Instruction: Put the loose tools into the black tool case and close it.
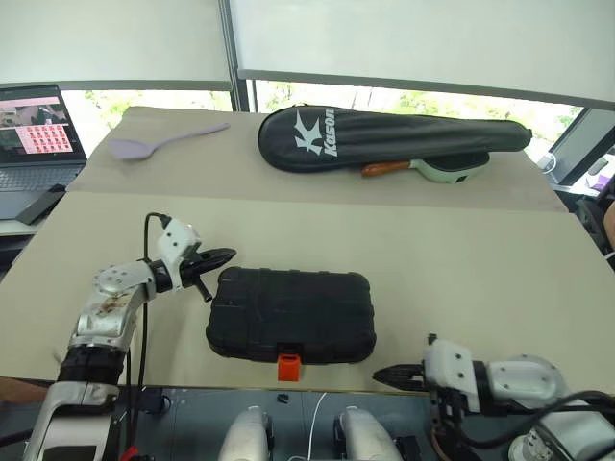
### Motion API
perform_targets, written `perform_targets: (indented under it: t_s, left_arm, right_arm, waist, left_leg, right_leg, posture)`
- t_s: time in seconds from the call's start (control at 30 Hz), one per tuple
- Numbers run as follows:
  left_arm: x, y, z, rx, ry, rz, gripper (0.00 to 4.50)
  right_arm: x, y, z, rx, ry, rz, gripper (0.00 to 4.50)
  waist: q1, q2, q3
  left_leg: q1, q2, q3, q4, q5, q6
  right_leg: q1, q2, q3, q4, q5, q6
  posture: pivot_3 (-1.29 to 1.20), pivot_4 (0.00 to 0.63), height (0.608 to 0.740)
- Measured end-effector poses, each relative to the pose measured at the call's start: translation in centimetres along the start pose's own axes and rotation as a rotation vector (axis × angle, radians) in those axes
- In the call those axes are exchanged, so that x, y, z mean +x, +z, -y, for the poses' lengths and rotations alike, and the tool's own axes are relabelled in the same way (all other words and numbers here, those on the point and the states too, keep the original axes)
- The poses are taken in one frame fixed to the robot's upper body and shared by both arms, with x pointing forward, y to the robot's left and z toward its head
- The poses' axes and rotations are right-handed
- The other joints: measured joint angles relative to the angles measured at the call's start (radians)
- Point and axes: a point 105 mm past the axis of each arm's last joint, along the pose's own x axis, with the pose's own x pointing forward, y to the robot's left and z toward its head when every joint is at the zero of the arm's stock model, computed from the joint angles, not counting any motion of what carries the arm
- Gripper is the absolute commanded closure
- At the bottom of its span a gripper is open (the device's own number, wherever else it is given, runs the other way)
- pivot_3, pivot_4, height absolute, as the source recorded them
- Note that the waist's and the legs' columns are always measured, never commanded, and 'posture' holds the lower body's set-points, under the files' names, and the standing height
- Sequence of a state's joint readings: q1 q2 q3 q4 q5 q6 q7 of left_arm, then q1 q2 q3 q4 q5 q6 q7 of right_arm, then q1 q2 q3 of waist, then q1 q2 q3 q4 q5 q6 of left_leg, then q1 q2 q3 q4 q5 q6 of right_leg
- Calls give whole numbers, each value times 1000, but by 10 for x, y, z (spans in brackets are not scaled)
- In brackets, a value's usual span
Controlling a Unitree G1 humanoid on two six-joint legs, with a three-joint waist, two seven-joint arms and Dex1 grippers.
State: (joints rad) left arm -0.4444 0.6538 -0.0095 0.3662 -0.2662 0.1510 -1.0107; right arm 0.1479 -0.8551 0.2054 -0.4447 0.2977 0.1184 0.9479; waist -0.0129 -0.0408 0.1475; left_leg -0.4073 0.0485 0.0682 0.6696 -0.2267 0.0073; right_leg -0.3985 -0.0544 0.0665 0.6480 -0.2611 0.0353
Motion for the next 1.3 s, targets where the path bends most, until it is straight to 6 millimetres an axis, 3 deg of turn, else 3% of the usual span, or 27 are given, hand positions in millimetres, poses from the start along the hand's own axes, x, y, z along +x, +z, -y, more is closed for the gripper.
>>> perform_targets:
  t_s: [0.23, 0.53, 0.77, 0.9, 1.03, 1.13, 1.3]
  left_arm:
    - [0, -15, 9, -7, -87, -79, 4450]
    - [-31, -27, 20, -70, -26, -50, 4450]
    - [-37, -16, 23, -153, 37, 63, 4450]
    - [-45, 7, 1, -166, 116, 154, 4450]
    - [-48, 36, -6, -114, 40, 177, 4450]
    - [-35, 52, 0, -69, -39, 190, 4450]
    - [3, 62, 25, -5, -190, 167, 4450]
  right_arm:
    - [26, 7, 21, -47, -22, -36, 4500]
    - [39, 12, 108, -169, -248, -42, 4500]
    - [33, 16, 128, -182, -276, -12, 4500]
    - [17, 23, 131, -125, -294, 40, 4500]
    - [6, 15, 90, -5, -153, 25, 4500]
    - [12, 12, 69, 39, -86, 17, 4500]
    - [23, 25, 65, 39, -96, 72, 4500]
  waist:
    - [0, -1, 0]
    - [-5, 0, 1]
    - [5, 0, 1]
    - [4, 0, 1]
    - [9, 0, 1]
    - [9, 0, 1]
    - [4, 0, 1]
  left_leg:
    - [-7, 0, 0, 3, 0, 0]
    - [-8, 1, 0, 3, 0, 0]
    - [-8, 0, -1, 4, 0, 0]
    - [-8, 0, -1, 4, 0, 0]
    - [-9, 0, -2, 4, -1, 0]
    - [-9, -1, -1, 5, -1, 0]
    - [-9, 0, -1, 7, -1, 0]
  right_leg:
    - [-6, 0, 0, 1, 0, 0]
    - [-8, 0, 0, 3, 0, -1]
    - [-7, -2, -1, 2, 1, 0]
    - [-7, -1, -2, 3, 1, 0]
    - [-6, -2, -3, 1, 1, 0]
    - [-6, -2, -2, 1, 1, 1]
    - [-5, 0, -2, 1, 1, 1]
  posture:
    - [0, 150, 740]
    - [0, 150, 740]
    - [0, 150, 740]
    - [0, 150, 740]
    - [0, 150, 740]
    - [0, 150, 740]
    - [0, 150, 740]
